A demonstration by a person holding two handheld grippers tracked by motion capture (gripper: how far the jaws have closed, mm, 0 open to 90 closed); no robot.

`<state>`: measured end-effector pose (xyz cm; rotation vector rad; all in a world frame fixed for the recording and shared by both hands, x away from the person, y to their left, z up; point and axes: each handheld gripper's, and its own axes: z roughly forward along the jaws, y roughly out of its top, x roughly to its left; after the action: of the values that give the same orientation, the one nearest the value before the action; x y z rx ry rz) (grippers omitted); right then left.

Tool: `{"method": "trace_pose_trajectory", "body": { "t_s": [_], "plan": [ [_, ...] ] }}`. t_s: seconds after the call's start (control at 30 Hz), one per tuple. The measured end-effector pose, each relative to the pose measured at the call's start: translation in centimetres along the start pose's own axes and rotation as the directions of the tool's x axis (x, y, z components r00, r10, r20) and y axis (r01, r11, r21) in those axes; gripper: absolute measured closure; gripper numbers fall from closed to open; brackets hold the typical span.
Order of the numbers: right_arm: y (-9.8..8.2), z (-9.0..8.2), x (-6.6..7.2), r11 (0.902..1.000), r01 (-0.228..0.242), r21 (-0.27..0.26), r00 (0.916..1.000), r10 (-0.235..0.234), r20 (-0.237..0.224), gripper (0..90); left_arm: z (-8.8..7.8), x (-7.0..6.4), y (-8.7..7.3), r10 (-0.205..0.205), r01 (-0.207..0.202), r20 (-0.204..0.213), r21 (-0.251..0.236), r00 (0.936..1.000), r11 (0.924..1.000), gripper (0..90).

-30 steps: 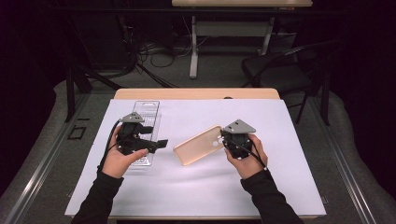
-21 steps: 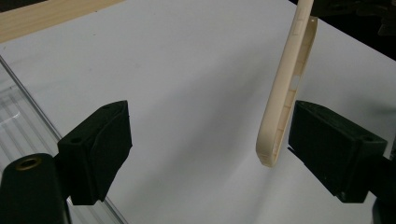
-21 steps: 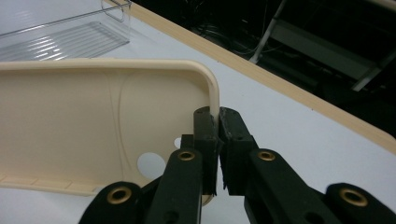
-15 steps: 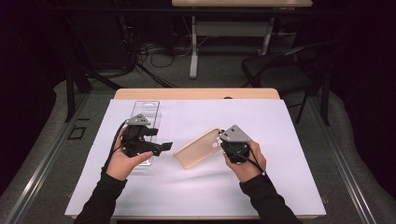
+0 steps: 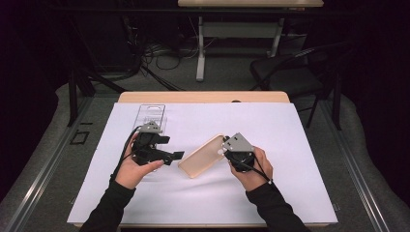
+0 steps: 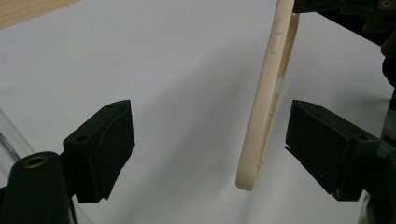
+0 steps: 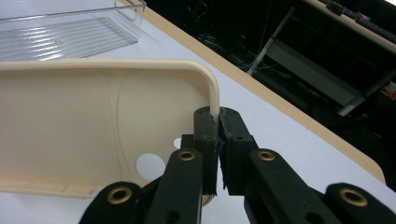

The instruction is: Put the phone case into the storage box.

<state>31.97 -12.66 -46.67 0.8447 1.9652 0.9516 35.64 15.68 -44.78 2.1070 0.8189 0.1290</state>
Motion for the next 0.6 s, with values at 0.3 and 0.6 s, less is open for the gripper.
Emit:
{"method": "trace_pose_trajectory", "body": {
  "t_s": [0.3, 0.6],
  "plan": [
    [0.2, -0.2, 0.4, 0.9993, 0.035, -0.010, 0.9994, -0.035, 0.002, 86.8, 0.7, -0.7, 0.0, 0.006, -0.006, 0.025, 0.004, 0.9997, 1.0000, 19.1],
    [0.3, -0.4, 1.0, 0.9977, 0.065, -0.021, 0.9979, -0.065, 0.002, 86.9, 1.2, -1.1, 0.1, 0.013, -0.014, 0.068, 0.011, 0.9976, 0.9998, 28.1]
  ]
}}
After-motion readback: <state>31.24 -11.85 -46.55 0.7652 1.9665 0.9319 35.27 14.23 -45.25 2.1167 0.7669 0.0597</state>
